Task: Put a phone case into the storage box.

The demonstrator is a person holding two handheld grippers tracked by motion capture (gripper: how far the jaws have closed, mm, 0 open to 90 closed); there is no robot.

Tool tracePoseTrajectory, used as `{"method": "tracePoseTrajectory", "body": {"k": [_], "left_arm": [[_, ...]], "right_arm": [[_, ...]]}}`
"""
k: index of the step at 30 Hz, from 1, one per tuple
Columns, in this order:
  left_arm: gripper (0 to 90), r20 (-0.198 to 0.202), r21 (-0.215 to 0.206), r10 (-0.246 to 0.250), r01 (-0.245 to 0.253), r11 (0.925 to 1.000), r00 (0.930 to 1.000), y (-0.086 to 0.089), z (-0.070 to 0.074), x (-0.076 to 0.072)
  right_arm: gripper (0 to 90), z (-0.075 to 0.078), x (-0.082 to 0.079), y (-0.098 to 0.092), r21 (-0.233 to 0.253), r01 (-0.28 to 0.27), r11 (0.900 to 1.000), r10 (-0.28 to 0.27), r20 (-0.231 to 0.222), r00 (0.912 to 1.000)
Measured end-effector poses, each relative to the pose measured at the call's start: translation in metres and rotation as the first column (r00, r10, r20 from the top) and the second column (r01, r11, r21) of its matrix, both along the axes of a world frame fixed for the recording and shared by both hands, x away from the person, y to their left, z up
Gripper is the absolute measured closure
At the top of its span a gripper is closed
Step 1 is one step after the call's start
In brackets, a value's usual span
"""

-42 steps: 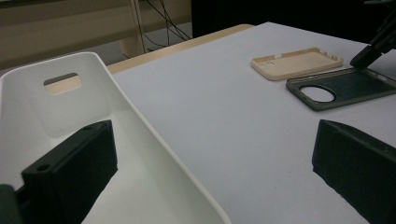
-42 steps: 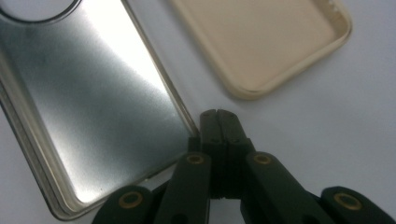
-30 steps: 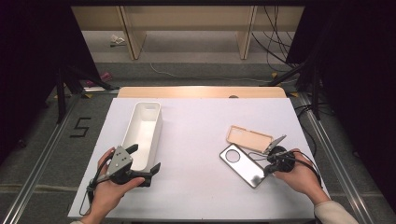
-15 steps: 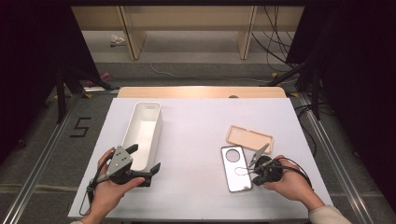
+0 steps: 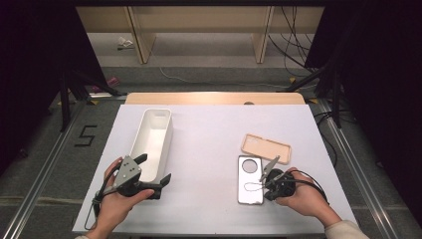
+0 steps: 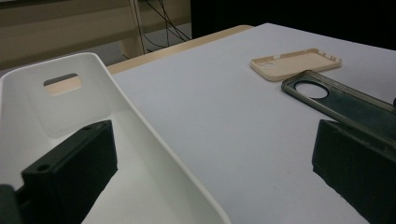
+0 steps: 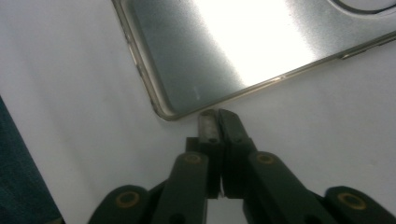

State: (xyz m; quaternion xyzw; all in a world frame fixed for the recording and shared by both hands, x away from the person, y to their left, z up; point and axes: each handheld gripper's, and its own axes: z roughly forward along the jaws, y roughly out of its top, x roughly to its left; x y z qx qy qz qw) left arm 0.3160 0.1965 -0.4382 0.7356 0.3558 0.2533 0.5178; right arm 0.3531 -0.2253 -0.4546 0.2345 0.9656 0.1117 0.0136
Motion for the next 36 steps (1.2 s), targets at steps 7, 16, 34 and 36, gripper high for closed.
{"method": "tracePoseTrajectory", "body": {"k": [7, 16, 34, 36], "left_arm": [[0.0, -0.003, 0.004, 0.0, 0.0, 1.0, 1.0, -0.001, 0.0, 0.0], [0.0, 0.0, 0.005, -0.002, 0.002, 1.0, 1.0, 0.0, 0.0, 0.0], [0.0, -0.003, 0.004, -0.007, 0.007, 1.0, 1.0, -0.002, -0.001, 0.0], [0.0, -0.003, 0.006, -0.009, 0.009, 0.9999, 1.0, -0.001, -0.001, 0.0]], "right_arm": [[56.1, 0.019, -0.004, 0.012, -0.078, -0.115, 0.99, 0.125, 0.134, 0.9832], [44.2, 0.011, -0.013, 0.05, -0.158, -0.256, 0.954, 0.276, 0.117, 0.954], [57.1, 0.002, -0.017, 0.073, -0.256, -0.349, 0.902, 0.379, 0.079, 0.9221], [58.3, 0.002, -0.017, 0.075, -0.255, -0.348, 0.902, 0.379, 0.083, 0.9216]]}}
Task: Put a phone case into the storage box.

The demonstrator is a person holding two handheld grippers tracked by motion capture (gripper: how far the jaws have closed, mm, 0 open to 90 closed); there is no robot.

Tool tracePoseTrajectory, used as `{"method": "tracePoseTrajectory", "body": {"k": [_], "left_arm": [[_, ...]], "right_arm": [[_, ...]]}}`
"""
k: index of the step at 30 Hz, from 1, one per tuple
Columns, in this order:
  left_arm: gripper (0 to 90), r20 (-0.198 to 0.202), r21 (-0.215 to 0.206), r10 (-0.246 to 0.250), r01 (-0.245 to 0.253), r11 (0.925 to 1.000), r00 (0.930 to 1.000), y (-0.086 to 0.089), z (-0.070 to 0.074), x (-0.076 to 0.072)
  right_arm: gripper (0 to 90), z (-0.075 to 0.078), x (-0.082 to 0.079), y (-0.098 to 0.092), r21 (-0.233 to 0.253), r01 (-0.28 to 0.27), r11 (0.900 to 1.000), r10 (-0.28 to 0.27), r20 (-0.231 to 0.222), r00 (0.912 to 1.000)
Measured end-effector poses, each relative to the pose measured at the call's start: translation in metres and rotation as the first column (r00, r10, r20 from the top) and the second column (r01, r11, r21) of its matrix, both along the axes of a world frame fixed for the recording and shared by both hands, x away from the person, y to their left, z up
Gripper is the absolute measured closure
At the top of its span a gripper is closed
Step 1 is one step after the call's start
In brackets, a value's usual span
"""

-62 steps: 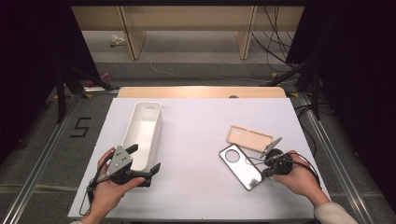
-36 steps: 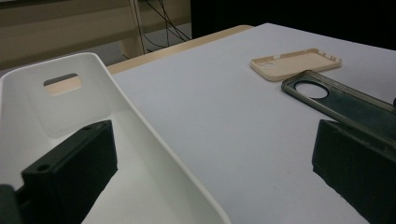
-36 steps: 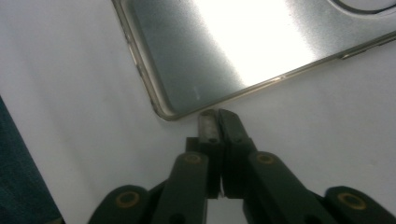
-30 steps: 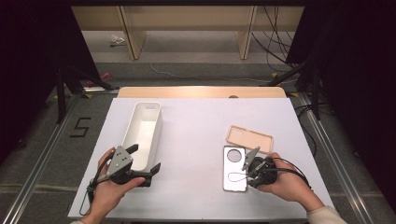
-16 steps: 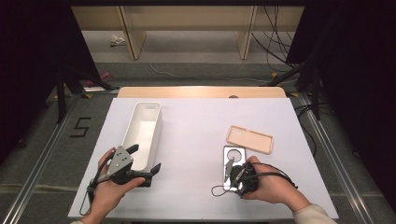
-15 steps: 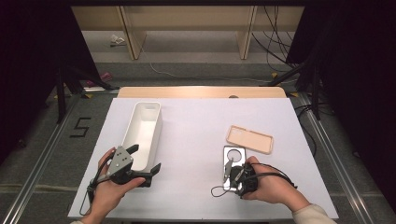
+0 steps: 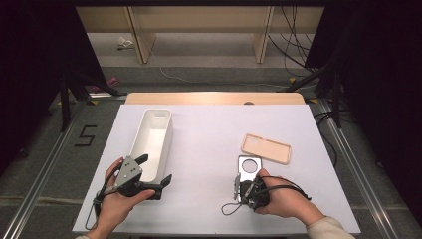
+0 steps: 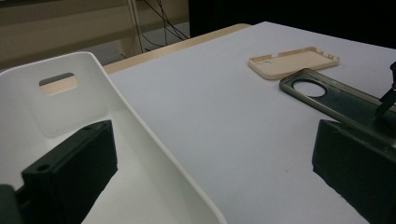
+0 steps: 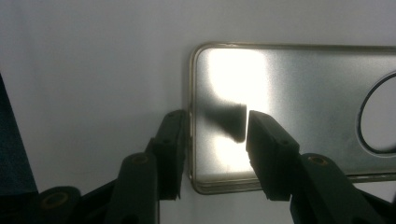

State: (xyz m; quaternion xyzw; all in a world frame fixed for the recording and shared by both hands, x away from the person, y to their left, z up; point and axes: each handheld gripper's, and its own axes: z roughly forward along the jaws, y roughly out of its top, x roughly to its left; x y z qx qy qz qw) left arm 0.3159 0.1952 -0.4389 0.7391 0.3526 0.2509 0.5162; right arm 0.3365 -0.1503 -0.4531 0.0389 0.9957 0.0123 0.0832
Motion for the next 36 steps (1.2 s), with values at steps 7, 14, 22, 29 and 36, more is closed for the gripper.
{"method": "tracePoseTrajectory", "body": {"k": [7, 14, 22, 29, 36], "left_arm": [[0.0, 0.0, -0.001, -0.002, 0.002, 1.0, 1.0, -0.0003, 0.0, -0.0002], [0.0, 0.0, -0.002, -0.003, 0.003, 1.0, 1.0, -0.0008, -0.0001, -0.0005], [0.0, 0.001, 0.0, -0.006, 0.006, 1.0, 1.0, -0.0009, -0.0001, -0.0004], [0.0, 0.001, 0.0, -0.007, 0.007, 1.0, 1.0, -0.001, -0.0002, -0.0004], [0.0, 0.001, 0.001, -0.009, 0.009, 1.0, 1.0, -0.0015, -0.0004, -0.0008]], "right_arm": [[68.8, -0.0007, -0.0004, 0.0032, -0.026, -0.005, 1.0, 0.005, -0.025, 0.9997], [76.2, -0.0013, -0.0023, 0.0042, -0.027, -0.009, 1.0, 0.008, -0.034, 0.9994], [83.5, -0.001, -0.0042, 0.006, -0.041, -0.005, 0.999, 0.003, -0.047, 0.9989], [87.6, -0.0004, -0.005, 0.0066, -0.045, -0.009, 0.999, 0.007, -0.058, 0.9983], [88.6, 0.0, -0.006, 0.0056, -0.042, -0.01, 0.999, 0.008, -0.058, 0.9983]]}}
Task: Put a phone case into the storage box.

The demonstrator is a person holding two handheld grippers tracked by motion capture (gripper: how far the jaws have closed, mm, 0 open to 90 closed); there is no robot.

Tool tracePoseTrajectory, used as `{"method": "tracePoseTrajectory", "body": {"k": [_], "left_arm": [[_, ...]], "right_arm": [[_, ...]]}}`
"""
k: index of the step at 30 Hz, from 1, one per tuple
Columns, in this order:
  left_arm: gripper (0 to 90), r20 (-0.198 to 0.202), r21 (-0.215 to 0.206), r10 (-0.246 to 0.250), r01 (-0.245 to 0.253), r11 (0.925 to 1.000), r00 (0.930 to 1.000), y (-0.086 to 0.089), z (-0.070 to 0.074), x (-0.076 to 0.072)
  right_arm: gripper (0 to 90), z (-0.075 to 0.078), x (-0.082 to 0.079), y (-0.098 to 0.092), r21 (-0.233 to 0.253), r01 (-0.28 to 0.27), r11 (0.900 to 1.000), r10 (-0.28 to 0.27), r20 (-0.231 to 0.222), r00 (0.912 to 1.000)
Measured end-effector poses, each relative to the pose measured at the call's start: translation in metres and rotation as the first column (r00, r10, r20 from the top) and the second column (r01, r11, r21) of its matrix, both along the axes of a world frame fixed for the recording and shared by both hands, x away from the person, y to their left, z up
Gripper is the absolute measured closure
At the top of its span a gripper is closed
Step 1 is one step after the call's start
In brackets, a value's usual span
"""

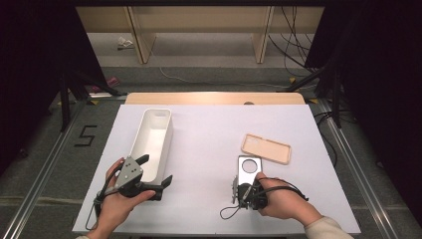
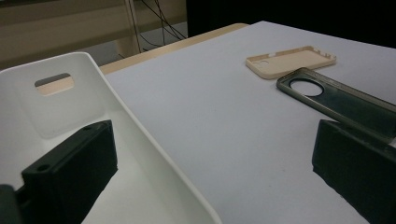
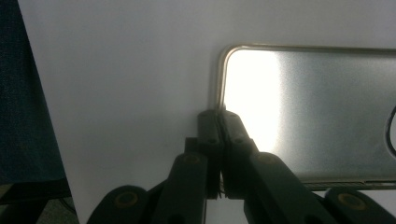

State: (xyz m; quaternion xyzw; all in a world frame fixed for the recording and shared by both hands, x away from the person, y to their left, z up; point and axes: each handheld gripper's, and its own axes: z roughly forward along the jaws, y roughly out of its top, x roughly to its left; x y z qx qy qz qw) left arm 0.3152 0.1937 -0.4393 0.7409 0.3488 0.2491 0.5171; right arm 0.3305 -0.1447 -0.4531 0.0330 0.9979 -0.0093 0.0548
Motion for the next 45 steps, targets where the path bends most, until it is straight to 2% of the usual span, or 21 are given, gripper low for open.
{"method": "tracePoseTrajectory", "body": {"k": [5, 7, 12, 13, 15, 16, 19, 21, 24, 30, 35, 40, 41, 42, 43, 45], "left_arm": [[0.0, 0.001, 0.001, -0.001, 0.001, 1.0, 1.0, 0.0, 0.0, 0.0], [0.0, 0.0, 0.001, -0.001, 0.001, 1.0, 1.0, 0.0, 0.0, 0.0], [0.0, 0.001, 0.001, -0.001, 0.001, 1.0, 1.0, 0.0, 0.0, 0.0], [0.0, 0.001, 0.001, 0.001, -0.001, 1.0, 1.0, 0.0, 0.0, 0.0], [0.0, 0.001, 0.001, 0.002, -0.002, 1.0, 1.0, 0.0, 0.0, 0.0], [0.0, -0.001, -0.002, 0.002, -0.002, 1.0, 1.0, 0.0, 0.0, 0.0], [0.0, 0.001, -0.001, 0.0, 0.0, 1.0, 1.0, 0.0, 0.0, 0.0], [0.0, 0.004, -0.004, 0.001, -0.001, 1.0, 1.0, 0.0, 0.001, 0.0], [0.0, 0.006, -0.005, 0.001, -0.001, 1.0, 1.0, 0.0, 0.001, 0.0], [0.0, 0.01, -0.004, -0.004, 0.004, 1.0, 0.9999, -0.002, 0.002, 0.003], [0.0, 0.022, 0.007, -0.01, 0.01, 0.9999, 0.9997, -0.004, 0.004, 0.006], [0.1, 0.018, 0.01, -0.007, 0.007, 0.9999, 0.9998, -0.003, 0.005, 0.013], [0.1, 0.015, 0.006, -0.006, 0.006, 1.0, 0.9999, -0.004, 0.006, 0.014], [0.2, 0.013, 0.003, -0.009, 0.009, 1.0, 0.9999, -0.005, 0.008, 0.015], [0.3, 0.013, 0.003, -0.009, 0.009, 1.0, 0.9999, -0.005, 0.008, 0.015], [0.8, 0.006, 0.002, -0.013, 0.013, 0.9999, 0.9999, -0.007, 0.009, 0.016]], "right_arm": [[88.9, 0.001, 0.0, -0.002, 0.018, -0.008, 1.0, 0.008, 0.014, 0.9999], [88.9, 0.004, -0.001, -0.004, 0.047, -0.009, 0.999, 0.008, 0.021, 0.9997], [88.9, 0.009, -0.002, -0.006, 0.082, -0.006, 0.997, 0.004, 0.018, 0.9998], [88.9, 0.011, -0.002, -0.007, 0.11, -0.01, 0.994, 0.007, 0.029, 0.9996], [89.0, 0.013, -0.003, -0.007, 0.11, -0.003, 0.994, 0.001, 0.023, 0.9997], [88.9, 0.015, -0.003, -0.008, 0.136, -0.011, 0.991, 0.006, 0.037, 0.9993], [89.0, 0.018, -0.003, -0.009, 0.154, -0.004, 0.988, -0.003, 0.046, 0.9989], [89.0, 0.022, -0.003, -0.011, 0.196, 0.002, 0.981, -0.016, 0.07, 0.9974], [89.0, 0.026, -0.002, -0.013, 0.224, 0.011, 0.975, -0.032, 0.088, 0.9956], [89.0, 0.03, -0.001, -0.013, 0.26, 0.014, 0.965, -0.044, 0.111, 0.9928], [89.0, 0.035, -0.002, -0.013, 0.311, 0.01, 0.951, -0.054, 0.133, 0.9896], [89.0, 0.036, -0.001, -0.012, 0.338, 0.01, 0.941, -0.065, 0.152, 0.9862], [89.0, 0.037, -0.002, -0.011, 0.355, 0.017, 0.935, -0.074, 0.149, 0.986], [89.0, 0.037, -0.002, -0.011, 0.363, 0.002, 0.932, -0.064, 0.159, 0.9852], [89.0, 0.037, -0.002, -0.011, 0.363, 0.002, 0.932, -0.064, 0.159, 0.9852], [89.0, 0.036, -0.002, -0.01, 0.38, 0.008, 0.925, -0.076, 0.164, 0.9834]]}}
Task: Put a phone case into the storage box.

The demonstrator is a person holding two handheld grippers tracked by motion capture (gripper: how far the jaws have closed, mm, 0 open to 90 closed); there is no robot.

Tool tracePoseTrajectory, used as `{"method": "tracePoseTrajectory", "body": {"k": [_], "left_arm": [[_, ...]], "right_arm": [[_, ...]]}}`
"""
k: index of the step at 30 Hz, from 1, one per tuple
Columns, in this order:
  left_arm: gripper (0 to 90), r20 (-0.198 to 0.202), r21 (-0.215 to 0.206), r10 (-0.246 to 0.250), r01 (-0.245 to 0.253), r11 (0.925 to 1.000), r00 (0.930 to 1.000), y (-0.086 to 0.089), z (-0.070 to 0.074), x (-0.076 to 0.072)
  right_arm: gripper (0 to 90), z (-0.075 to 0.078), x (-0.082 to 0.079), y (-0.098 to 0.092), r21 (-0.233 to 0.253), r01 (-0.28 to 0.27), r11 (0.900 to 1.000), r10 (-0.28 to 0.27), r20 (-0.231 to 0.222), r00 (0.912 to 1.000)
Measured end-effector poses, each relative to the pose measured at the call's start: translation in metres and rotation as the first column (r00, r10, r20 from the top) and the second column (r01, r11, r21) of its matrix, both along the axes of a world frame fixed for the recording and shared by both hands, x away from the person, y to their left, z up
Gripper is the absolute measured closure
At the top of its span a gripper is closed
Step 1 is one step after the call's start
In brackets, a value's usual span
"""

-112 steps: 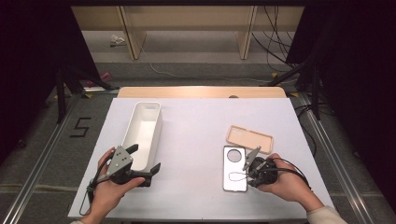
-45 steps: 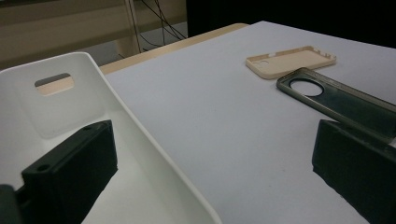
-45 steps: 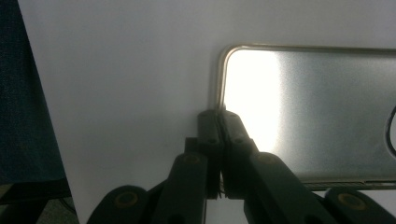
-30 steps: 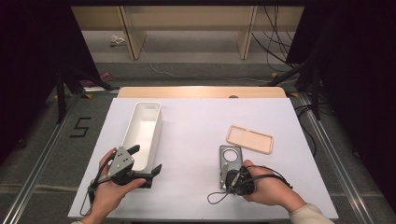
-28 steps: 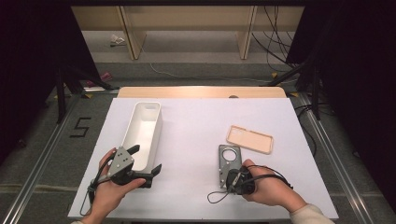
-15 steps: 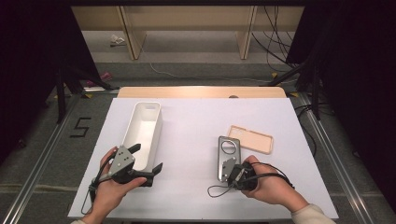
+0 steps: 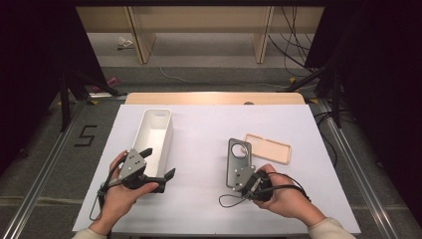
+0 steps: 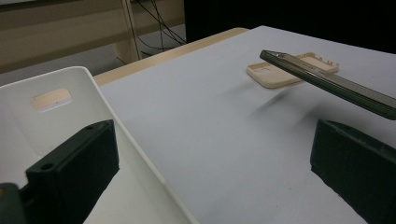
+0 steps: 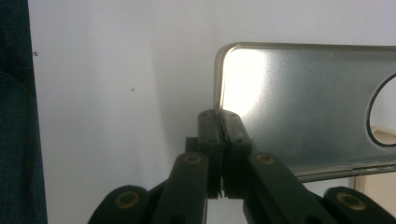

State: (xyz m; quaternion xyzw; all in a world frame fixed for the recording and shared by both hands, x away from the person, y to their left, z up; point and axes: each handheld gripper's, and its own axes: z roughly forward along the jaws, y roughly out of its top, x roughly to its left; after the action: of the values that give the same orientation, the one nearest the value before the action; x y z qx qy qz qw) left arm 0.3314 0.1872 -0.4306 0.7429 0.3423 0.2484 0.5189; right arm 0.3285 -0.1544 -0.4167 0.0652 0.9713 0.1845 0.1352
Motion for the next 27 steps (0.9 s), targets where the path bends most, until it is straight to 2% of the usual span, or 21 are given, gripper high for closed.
{"method": "tracePoseTrajectory", "body": {"k": [4, 12, 15, 19, 27], "left_arm": [[2.0, -0.006, 0.005, -0.008, 0.008, 1.0, 0.9999, -0.005, 0.004, 0.003], [2.6, -0.015, 0.003, -0.015, 0.015, 0.9999, 0.9998, -0.017, 0.016, 0.013], [3.2, -0.031, 0.004, -0.026, 0.026, 0.9997, 0.9992, -0.024, 0.02, 0.017], [4.1, -0.025, 0.009, -0.047, 0.047, 0.9988, 0.9986, -0.035, 0.026, 0.024], [5.2, -0.04, 0.01, -0.055, 0.055, 0.9984, 0.9977, -0.049, 0.034, 0.034]], "right_arm": [[89.0, 0.0, 0.001, 0.001, 0.022, -0.017, 1.0, 0.017, 0.019, 0.9997], [89.0, 0.001, 0.0, 0.002, 0.057, -0.013, 0.998, 0.011, 0.049, 0.9987], [89.0, 0.001, 0.0, 0.003, 0.066, -0.017, 0.998, 0.013, 0.056, 0.9983], [89.0, 0.001, 0.0, 0.005, 0.077, -0.021, 0.997, 0.016, 0.063, 0.9979], [89.0, 0.002, 0.0, 0.009, 0.086, -0.035, 0.996, 0.029, 0.068, 0.9973]]}}
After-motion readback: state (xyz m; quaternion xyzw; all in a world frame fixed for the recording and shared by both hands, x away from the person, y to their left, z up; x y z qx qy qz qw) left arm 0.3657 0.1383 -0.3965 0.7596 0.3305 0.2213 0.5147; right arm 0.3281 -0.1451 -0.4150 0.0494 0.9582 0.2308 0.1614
